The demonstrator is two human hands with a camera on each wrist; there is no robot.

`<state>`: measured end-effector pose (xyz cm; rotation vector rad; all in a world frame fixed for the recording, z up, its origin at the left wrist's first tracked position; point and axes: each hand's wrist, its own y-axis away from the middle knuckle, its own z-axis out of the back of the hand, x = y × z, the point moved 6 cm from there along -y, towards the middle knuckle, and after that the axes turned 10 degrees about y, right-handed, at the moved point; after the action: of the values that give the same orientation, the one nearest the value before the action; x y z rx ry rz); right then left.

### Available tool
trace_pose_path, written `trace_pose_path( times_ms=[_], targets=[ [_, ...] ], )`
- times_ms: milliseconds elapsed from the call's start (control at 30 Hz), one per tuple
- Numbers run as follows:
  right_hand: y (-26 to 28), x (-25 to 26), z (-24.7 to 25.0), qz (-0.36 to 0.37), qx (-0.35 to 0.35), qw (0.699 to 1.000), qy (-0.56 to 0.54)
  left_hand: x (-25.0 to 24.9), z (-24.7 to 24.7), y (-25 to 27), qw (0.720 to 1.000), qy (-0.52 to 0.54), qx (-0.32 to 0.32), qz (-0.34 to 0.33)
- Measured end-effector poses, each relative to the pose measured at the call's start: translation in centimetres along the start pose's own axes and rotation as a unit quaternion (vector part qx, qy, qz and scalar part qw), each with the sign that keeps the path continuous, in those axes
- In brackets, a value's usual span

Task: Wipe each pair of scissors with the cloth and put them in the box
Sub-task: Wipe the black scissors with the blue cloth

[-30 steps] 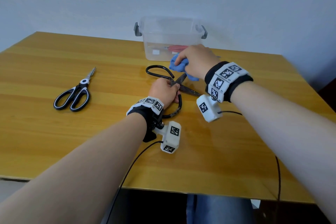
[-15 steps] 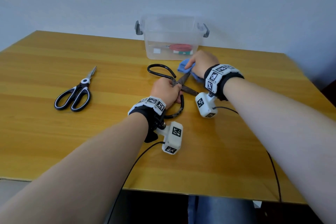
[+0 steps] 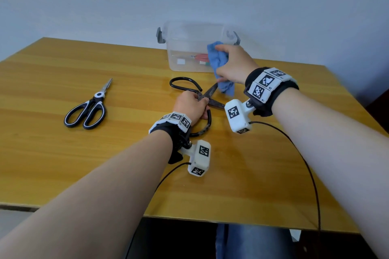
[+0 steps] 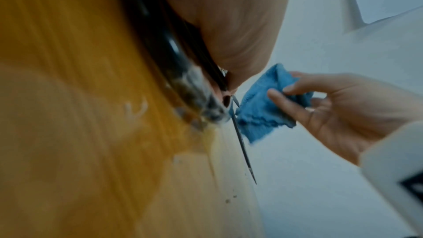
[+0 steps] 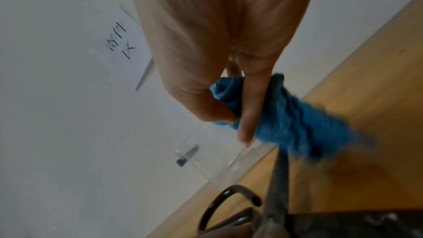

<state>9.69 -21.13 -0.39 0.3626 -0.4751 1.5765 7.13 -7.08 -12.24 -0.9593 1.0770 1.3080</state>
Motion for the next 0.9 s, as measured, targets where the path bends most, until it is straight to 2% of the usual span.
trace_pose_path(
  times_ms=[67,133,233,300,533,733,900],
  targets=[
    [0.9,0.8,-0.1,-0.001,0.019,0.998,-0.054,-0.1,0.0,0.0,1.000,-0.006,-0.001,-0.002],
    [1.6,1.3,-0.7,0.010,0.043,0.998,-0.052,-0.2,0.0,0.1,1.000,-0.008,0.000,-0.003],
    [2.2,1.4,-2.8,0.030,0.114,0.993,0.017,-0.4,0.2,0.2,1.000,-0.021,0.002,0.001],
    [2.1,0.9,-3.9,0.021,0.136,0.989,0.047,-0.5,0.3,0.3,0.999,-0.033,0.009,0.007],
    [0.8,0.9,-5.1,-0.008,0.102,0.989,0.103,-0.4,0.1,0.2,0.998,-0.059,0.020,-0.014],
    [-0.2,-0.5,-5.0,-0.040,0.086,0.994,0.048,0.3,-0.2,-0.5,0.999,-0.025,0.018,-0.011],
    [-0.5,-1.1,-4.9,-0.033,0.062,0.997,0.024,0.3,-0.2,-0.6,0.999,-0.030,0.013,-0.018]
  ],
)
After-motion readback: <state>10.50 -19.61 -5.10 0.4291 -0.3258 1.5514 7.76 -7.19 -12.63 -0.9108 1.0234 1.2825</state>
